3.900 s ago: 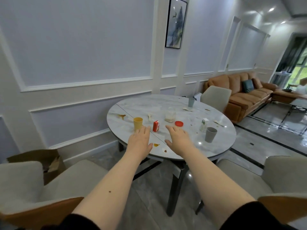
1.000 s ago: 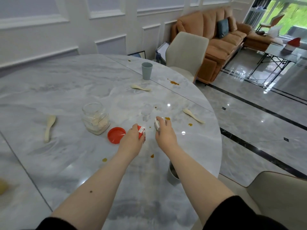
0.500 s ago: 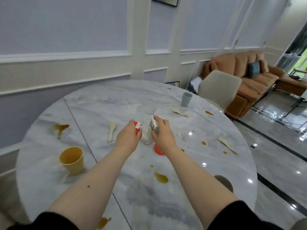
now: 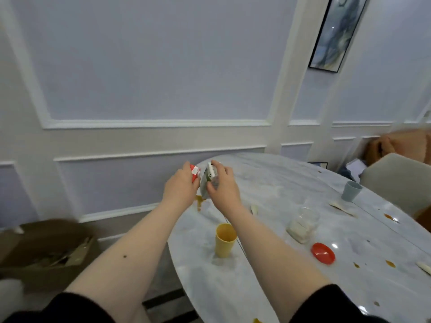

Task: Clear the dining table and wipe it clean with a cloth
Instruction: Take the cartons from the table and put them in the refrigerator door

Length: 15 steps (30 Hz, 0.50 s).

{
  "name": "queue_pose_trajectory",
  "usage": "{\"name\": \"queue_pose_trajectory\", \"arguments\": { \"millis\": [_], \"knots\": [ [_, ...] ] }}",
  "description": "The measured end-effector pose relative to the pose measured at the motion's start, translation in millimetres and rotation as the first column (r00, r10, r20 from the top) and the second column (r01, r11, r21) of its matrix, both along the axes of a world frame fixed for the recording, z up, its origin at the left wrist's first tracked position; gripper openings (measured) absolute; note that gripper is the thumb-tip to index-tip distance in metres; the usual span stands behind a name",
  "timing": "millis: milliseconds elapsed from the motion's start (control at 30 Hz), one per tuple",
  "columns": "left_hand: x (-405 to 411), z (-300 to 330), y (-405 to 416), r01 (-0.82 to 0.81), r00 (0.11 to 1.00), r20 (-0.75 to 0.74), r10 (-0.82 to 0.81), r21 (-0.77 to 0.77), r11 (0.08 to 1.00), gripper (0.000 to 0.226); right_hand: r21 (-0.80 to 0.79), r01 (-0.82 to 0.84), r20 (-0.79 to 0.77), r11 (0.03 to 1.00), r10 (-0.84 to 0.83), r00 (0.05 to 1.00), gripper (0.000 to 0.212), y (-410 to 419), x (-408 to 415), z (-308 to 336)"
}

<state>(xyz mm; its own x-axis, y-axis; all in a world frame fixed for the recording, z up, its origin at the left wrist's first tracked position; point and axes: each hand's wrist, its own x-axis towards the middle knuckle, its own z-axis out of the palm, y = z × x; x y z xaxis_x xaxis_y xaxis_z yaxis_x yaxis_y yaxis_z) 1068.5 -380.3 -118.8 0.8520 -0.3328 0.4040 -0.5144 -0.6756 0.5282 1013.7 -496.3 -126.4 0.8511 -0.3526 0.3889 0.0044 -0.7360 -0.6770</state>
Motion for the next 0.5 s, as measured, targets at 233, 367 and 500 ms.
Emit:
{"name": "queue_pose_trajectory", "arguments": {
  "millis": [233, 367, 500],
  "knots": [
    [25.9, 15.3, 136.5, -0.287, 0.958, -0.068, 0.280, -0.115, 0.951, 0.037, 0.012, -0.299, 0.034, 0.954, 0.298, 0.954, 0.060, 129.1, 66.9, 9.3],
    [20.4, 19.9, 223.5, -0.500, 0.866, -0.097, 0.491, -0.144, 0.854, 0.028, 0.039, -0.497, 0.020, 0.867, 0.496, 0.868, 0.058, 214.3, 86.9, 13.1],
    [1.0, 18.2, 298.0, -0.647, 0.762, -0.118, 0.636, -0.147, 0.748, 0.029, 0.036, -0.624, 0.022, 0.781, 0.623, 0.782, 0.058, 293.0, 90.1, 15.3]
  ]
}}
